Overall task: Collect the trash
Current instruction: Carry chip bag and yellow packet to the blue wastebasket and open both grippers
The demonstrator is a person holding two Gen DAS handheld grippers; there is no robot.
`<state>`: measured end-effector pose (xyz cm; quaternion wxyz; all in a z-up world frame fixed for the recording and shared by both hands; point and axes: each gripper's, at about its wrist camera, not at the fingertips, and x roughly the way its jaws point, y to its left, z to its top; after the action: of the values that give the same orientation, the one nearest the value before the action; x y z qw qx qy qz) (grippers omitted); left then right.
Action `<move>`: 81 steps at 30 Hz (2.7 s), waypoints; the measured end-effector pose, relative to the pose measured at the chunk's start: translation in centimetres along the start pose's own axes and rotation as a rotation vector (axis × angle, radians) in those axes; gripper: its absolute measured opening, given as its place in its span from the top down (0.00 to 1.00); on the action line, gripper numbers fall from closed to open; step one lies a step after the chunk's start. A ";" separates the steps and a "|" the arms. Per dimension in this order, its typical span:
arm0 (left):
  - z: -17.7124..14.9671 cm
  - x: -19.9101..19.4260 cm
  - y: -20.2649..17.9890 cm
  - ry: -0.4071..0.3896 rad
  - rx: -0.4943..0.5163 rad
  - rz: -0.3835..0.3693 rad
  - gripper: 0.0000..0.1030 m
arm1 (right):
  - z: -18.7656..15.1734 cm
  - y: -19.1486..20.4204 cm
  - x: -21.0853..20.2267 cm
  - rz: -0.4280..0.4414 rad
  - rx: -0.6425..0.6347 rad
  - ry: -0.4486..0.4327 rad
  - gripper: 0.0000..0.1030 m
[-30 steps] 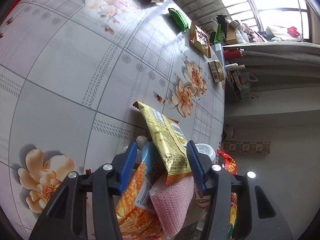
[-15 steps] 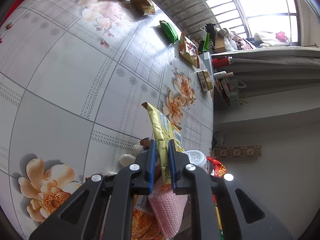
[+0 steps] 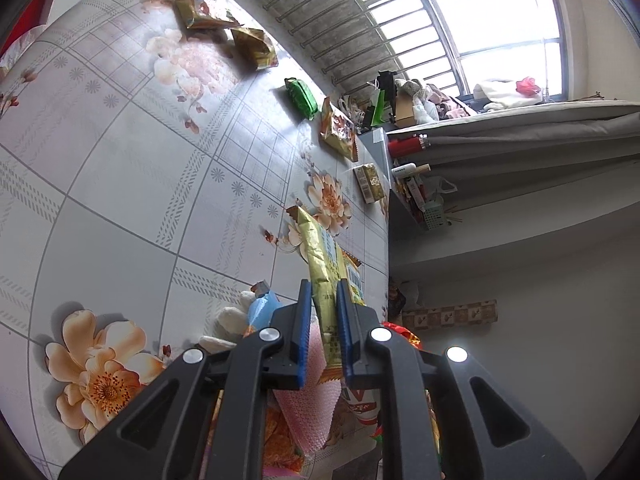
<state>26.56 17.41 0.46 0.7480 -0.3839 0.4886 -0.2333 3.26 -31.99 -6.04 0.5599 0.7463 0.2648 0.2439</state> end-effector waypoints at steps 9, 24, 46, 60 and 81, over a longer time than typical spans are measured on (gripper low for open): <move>-2.2 -1.7 -3.1 -0.004 0.043 -0.077 0.89 | -0.5 0.6 -0.9 0.039 -0.017 -0.011 0.98; -8.6 3.3 -12.7 0.138 0.183 -0.188 0.89 | -1.8 1.3 -8.8 0.173 -0.050 -0.158 0.98; -23.6 23.7 -25.0 0.520 0.351 -0.176 0.91 | -1.8 -5.4 -27.1 0.305 0.044 -0.558 0.98; -26.7 30.8 -27.0 0.611 0.369 -0.149 0.91 | 6.2 -13.8 -29.9 0.227 0.259 -0.701 0.97; -30.1 34.7 -27.5 0.669 0.412 -0.087 0.91 | 6.6 -25.5 -32.4 0.167 0.533 -0.825 0.54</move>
<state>14.22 -34.55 -3.51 0.5984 -0.1487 0.6316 -0.4700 -19.57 -52.36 -34.54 0.3863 0.9164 0.0135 -0.1037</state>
